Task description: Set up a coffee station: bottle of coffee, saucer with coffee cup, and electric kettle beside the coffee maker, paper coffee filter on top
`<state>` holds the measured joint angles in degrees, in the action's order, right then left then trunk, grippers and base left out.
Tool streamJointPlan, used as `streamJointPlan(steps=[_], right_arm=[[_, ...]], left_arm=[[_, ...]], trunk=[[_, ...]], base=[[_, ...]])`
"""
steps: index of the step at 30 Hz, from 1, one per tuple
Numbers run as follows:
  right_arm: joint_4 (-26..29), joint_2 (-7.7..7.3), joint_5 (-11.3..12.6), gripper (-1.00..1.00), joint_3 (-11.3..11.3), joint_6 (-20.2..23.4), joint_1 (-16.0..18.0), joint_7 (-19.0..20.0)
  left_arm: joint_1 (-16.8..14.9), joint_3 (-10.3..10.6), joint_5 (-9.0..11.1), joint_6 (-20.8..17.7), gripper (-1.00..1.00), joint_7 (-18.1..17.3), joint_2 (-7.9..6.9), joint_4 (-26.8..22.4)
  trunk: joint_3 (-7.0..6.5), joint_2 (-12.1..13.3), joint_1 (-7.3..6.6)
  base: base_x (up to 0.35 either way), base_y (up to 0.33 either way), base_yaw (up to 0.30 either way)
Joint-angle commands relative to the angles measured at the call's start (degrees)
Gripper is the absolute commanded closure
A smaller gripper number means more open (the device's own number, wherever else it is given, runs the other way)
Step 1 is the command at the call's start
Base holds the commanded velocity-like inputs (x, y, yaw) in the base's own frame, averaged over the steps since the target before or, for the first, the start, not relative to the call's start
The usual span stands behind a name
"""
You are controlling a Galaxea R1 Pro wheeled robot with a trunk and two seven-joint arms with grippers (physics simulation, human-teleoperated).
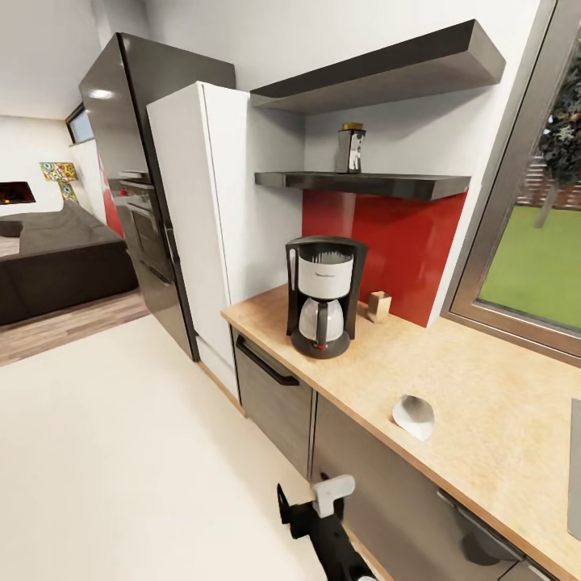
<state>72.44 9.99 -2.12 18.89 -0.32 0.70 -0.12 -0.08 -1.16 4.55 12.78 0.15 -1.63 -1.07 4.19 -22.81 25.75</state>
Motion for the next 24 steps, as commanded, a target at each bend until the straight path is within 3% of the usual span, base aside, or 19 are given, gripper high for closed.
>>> streamJointPlan(steps=[1, 2, 3, 7, 11, 16, 19, 22, 24], right_arm=[[1.07, 0.01, -0.22, -1.00, 0.26, 0.02, 0.04, -0.04], [3.15, 0.01, -0.25, -1.00, 0.61, 0.44, 0.04, -0.08], [9.44, 0.01, -0.44, -1.00, 1.03, 5.68, 0.06, -0.16], [13.87, 0.01, -0.48, -1.00, 1.02, 13.17, 0.59, -0.22], [14.62, 0.01, -0.57, -1.00, 0.79, 14.82, 3.75, -0.96], [14.66, 0.01, -0.60, -1.00, 0.31, 15.21, 8.02, -7.61], [14.64, -0.05, -0.46, -1.00, -1.70, 15.09, 9.16, -9.45], [14.31, -0.14, 0.49, -1.00, -7.92, 14.90, 9.79, -10.04], [14.18, -0.20, 1.02, -1.00, -10.65, 14.85, 9.93, -10.13]], left_arm=[[-0.01, -0.06, 0.45, 0.11, -1.00, -0.06, 0.00, -0.05], [-0.01, -0.04, 0.45, 0.12, -1.00, -0.06, -0.02, -0.06], [-0.01, 0.00, 0.41, 0.13, -1.00, -0.06, -0.03, -0.07], [-0.01, 0.02, 0.38, 0.14, -1.00, -0.06, -0.09, -0.08], [-0.01, 0.02, 0.32, 0.14, -1.00, -0.06, -0.06, -0.08], [-0.01, 0.02, 0.29, 0.14, -1.00, -0.06, -0.10, -0.09], [-0.01, 0.02, 0.30, 0.14, -1.00, -0.06, -0.12, -0.13], [-0.01, 0.02, 0.29, 0.14, -1.00, -0.06, -0.12, -0.16], [-0.01, 0.02, 0.29, 0.14, -1.00, -0.06, -0.12, -0.16]], trunk=[[0.12, -0.11, 0.03], [0.12, -0.11, 0.03], [0.12, -0.11, 0.03], [0.12, -0.11, 0.03], [0.12, -0.11, 0.03], [0.12, -0.11, 0.03], [0.12, -0.11, 0.03], [0.12, -0.11, 0.03], [0.12, -0.11, 0.03]], base=[[0.000, 0.000, 0.000], [0.000, 0.000, 0.000], [0.018, 0.036, 0.000], [0.007, 0.013, 0.000], [0.001, 0.002, 0.000], [0.000, 0.000, 0.000], [0.000, 0.000, 0.000], [0.000, 0.000, 0.000], [0.000, 0.000, 0.000]])
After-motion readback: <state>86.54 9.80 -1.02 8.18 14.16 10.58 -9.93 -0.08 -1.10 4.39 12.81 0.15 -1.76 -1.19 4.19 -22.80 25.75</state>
